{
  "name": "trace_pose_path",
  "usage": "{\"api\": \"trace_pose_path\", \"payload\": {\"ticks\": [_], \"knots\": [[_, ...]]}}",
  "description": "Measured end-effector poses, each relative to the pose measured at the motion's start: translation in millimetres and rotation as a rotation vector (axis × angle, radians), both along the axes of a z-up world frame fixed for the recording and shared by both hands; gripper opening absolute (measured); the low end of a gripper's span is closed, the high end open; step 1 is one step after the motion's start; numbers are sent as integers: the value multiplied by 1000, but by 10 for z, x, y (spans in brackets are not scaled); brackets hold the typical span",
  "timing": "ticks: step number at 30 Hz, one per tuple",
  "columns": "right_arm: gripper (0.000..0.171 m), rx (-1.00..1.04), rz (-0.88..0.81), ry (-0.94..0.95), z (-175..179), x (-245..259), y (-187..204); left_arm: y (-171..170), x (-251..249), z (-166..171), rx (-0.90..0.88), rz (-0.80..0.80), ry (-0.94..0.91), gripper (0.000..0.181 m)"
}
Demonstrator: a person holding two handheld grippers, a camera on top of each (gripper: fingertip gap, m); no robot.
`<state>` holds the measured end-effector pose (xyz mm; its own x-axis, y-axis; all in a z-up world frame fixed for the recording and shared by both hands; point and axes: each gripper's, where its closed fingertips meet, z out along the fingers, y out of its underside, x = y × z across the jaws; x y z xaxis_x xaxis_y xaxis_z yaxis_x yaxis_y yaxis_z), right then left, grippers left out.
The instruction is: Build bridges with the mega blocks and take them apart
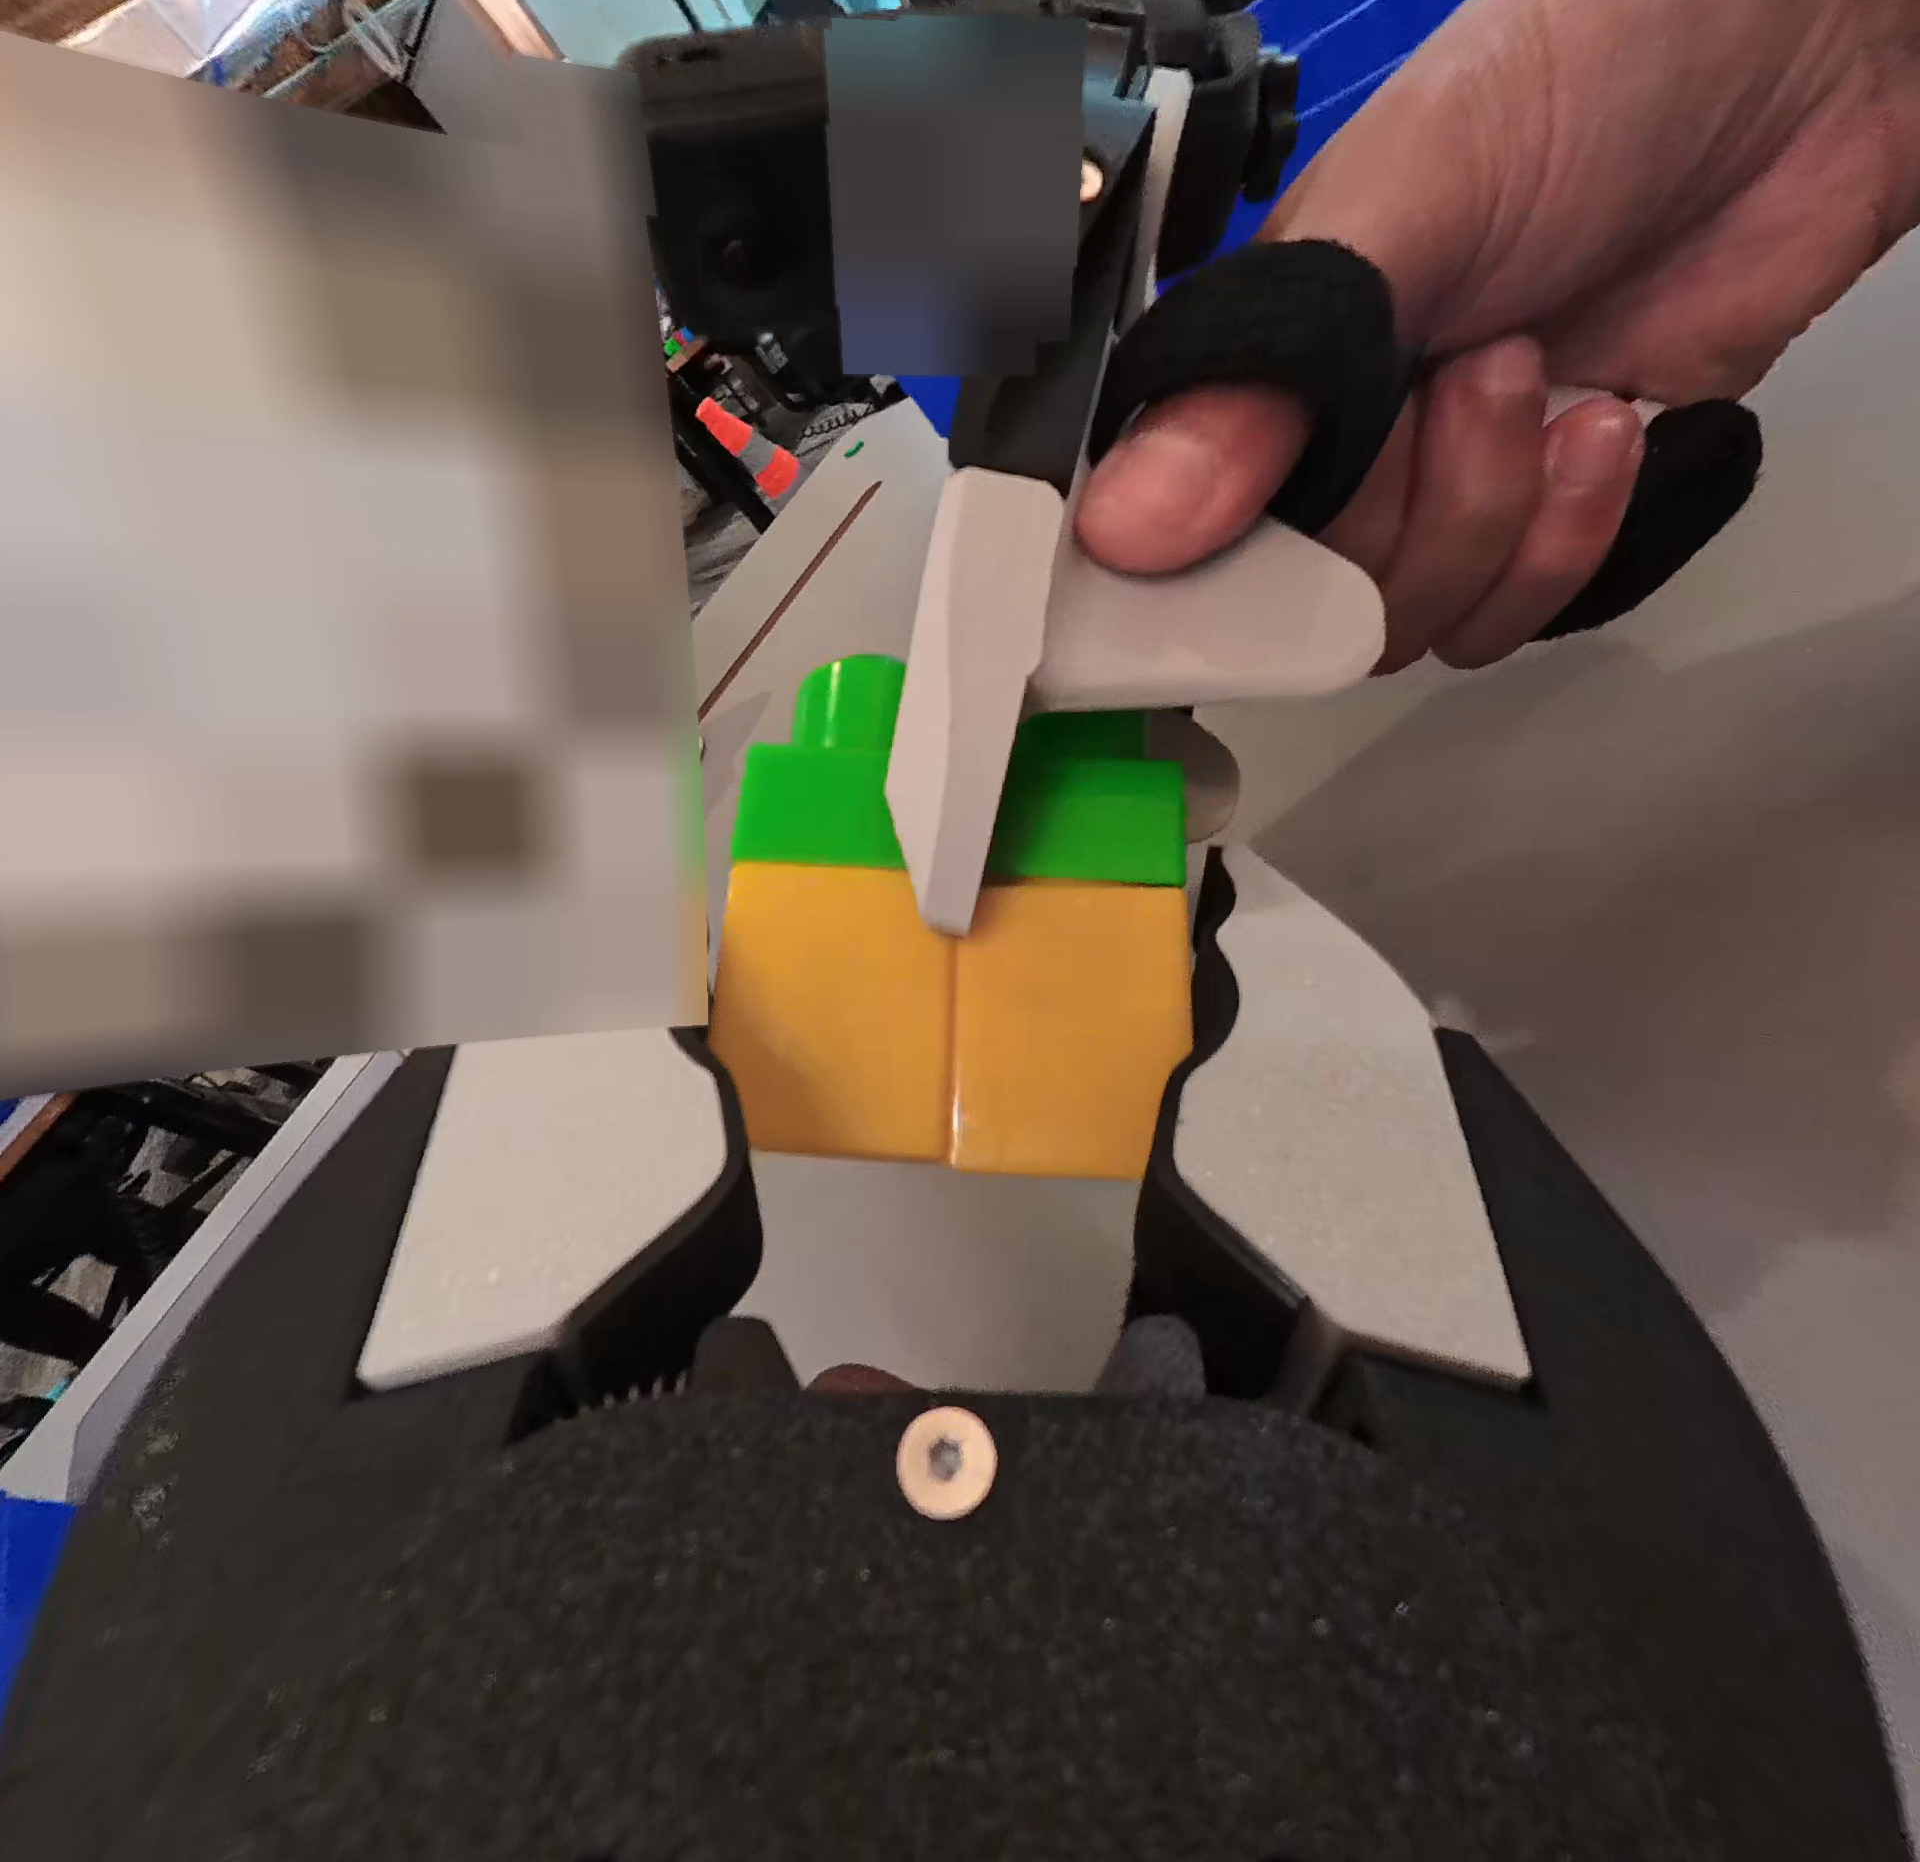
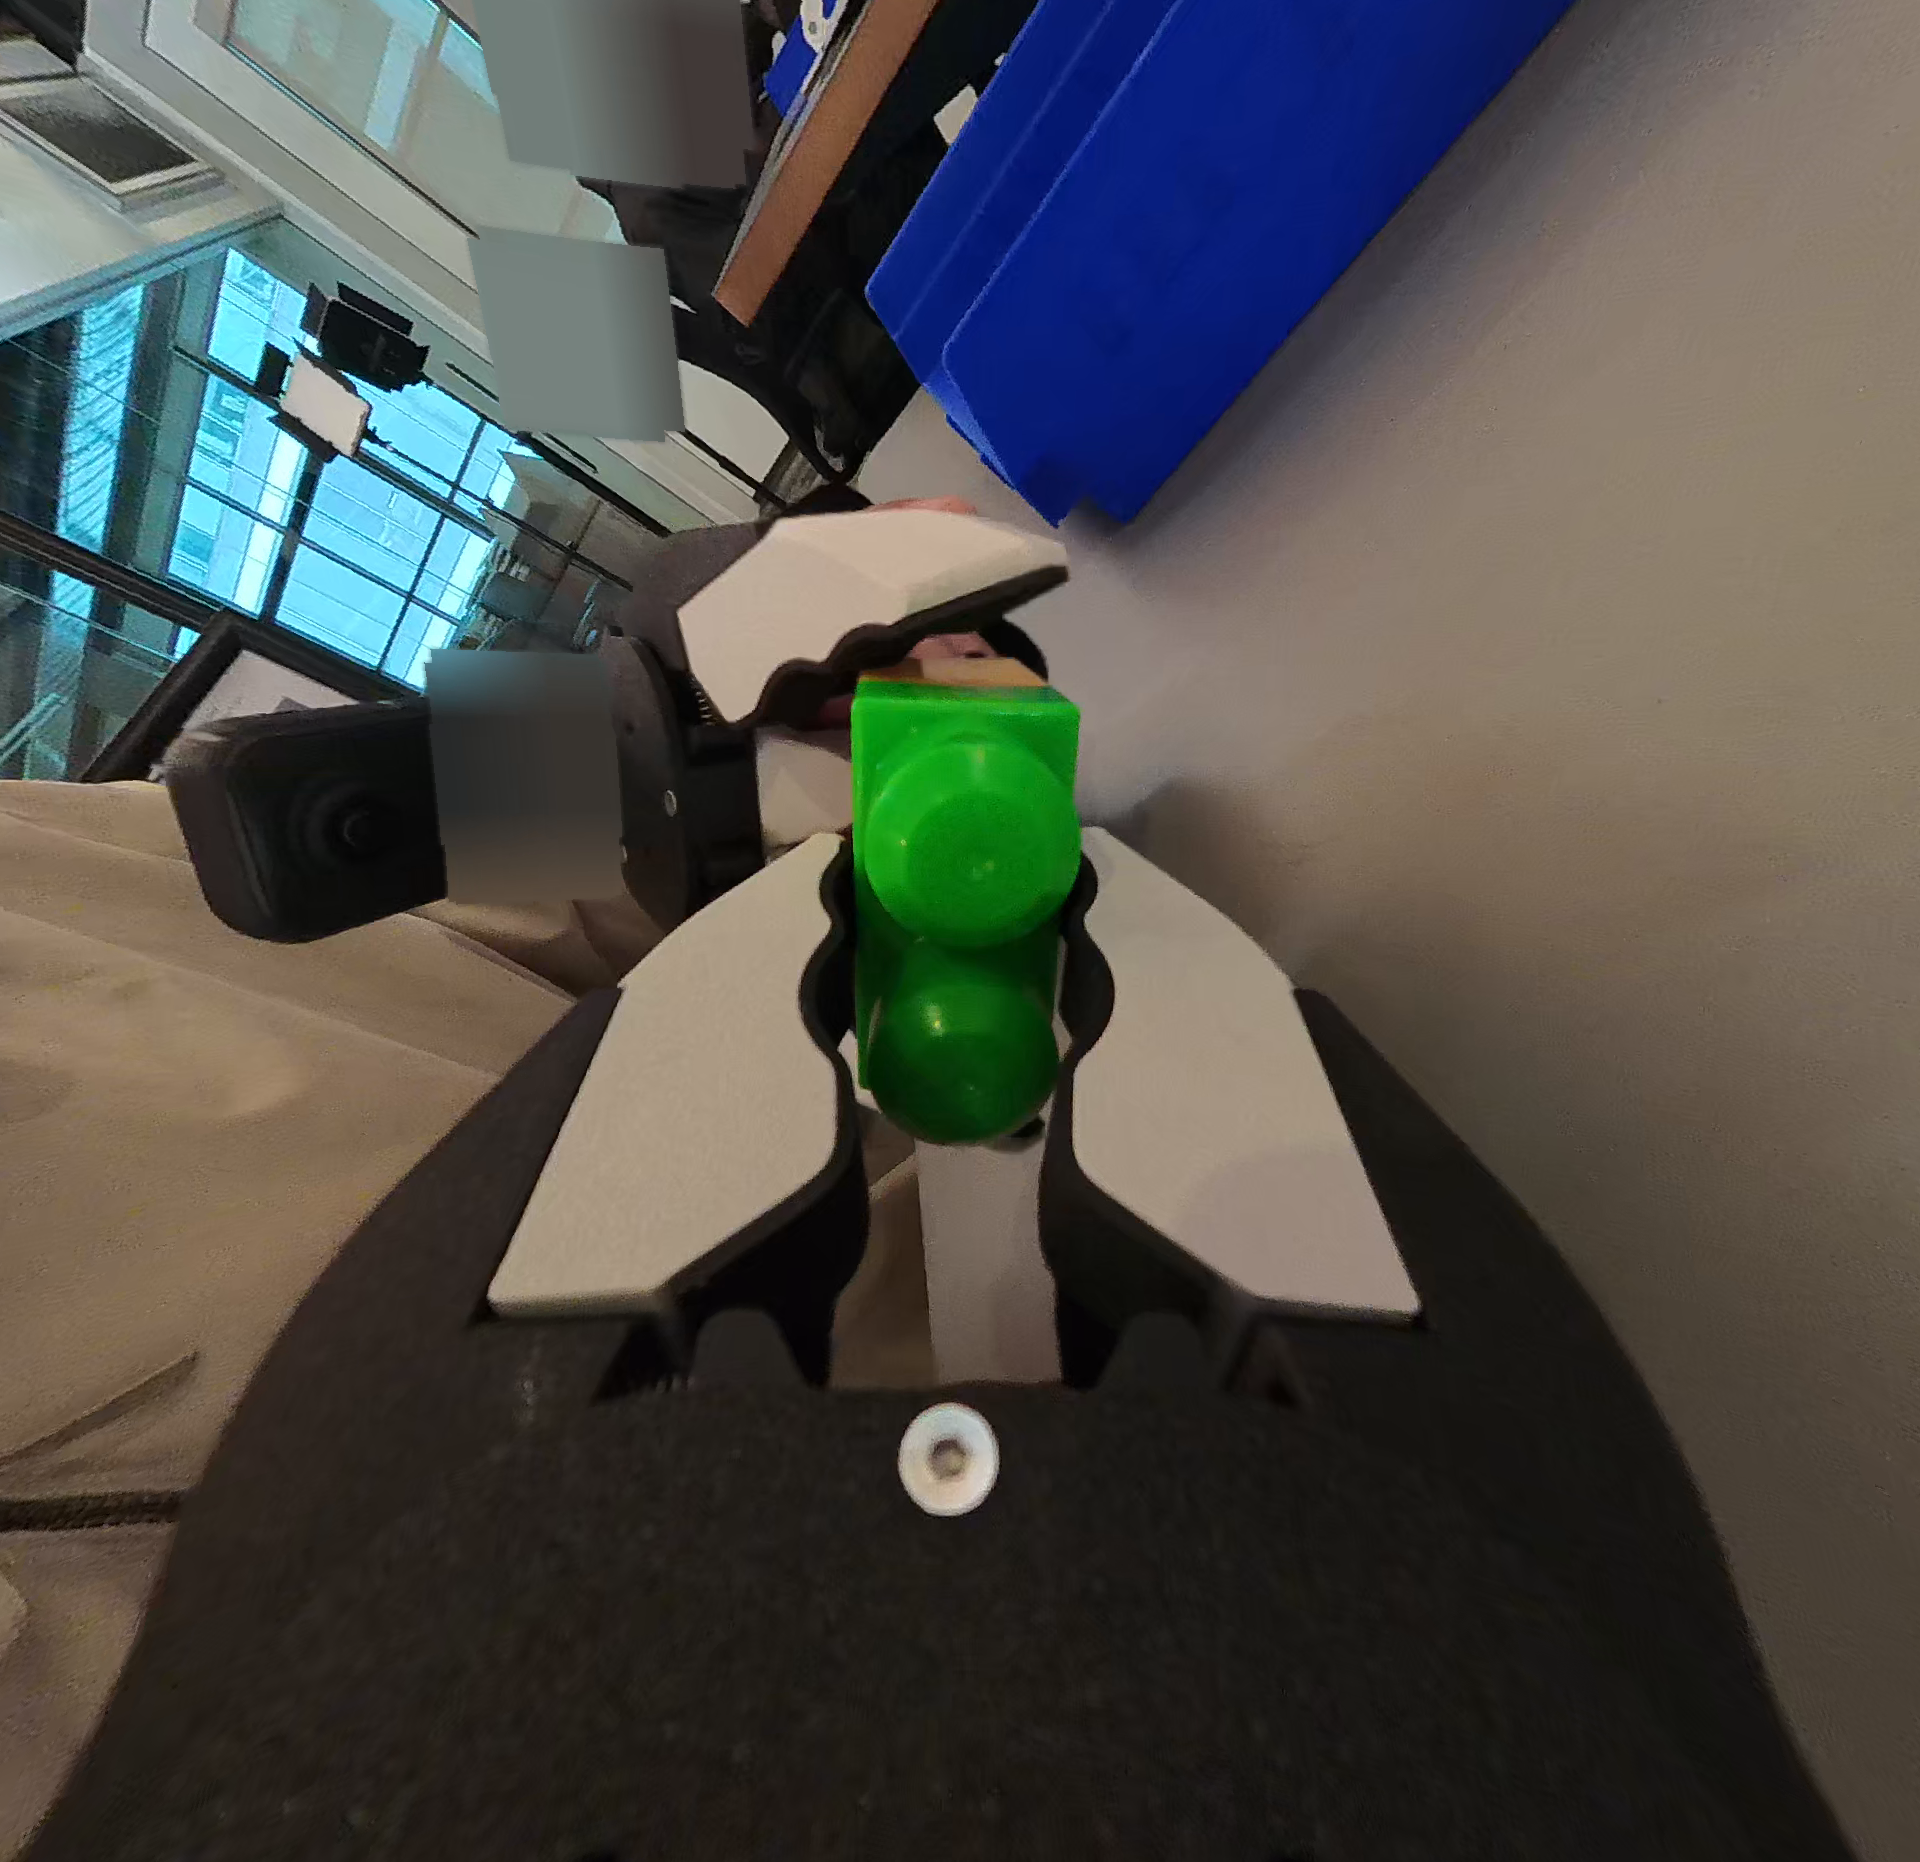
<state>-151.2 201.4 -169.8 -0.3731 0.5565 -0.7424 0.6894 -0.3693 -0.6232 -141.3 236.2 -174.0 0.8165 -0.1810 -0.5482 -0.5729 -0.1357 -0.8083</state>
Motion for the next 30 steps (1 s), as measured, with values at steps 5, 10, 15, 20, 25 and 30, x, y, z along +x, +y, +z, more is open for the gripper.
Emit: {"api": "trace_pose_path", "payload": {"ticks": [5, 10, 15, 20, 25, 30], "knots": [[37, 42, -94, 10, 51, 0, 282, -69, -221, 89, 51, 98, -124, 100], [37, 152, -268, 48, 154, 71, 727, -217, -538, 131, 111, 263, -324, 93], [37, 300, -453, 117, 166, 236, 1017, -393, -854, 184, 264, 410, -475, 93], [37, 461, -616, 151, 63, 399, 1190, -527, -1049, 203, 311, 541, -527, 83], [37, 498, -647, 142, 47, 496, 1197, -476, -951, 184, 290, 514, -496, 81], [37, 562, -704, 140, 201, 657, 1332, -439, -891, 149, 254, 509, -475, 81]]}}
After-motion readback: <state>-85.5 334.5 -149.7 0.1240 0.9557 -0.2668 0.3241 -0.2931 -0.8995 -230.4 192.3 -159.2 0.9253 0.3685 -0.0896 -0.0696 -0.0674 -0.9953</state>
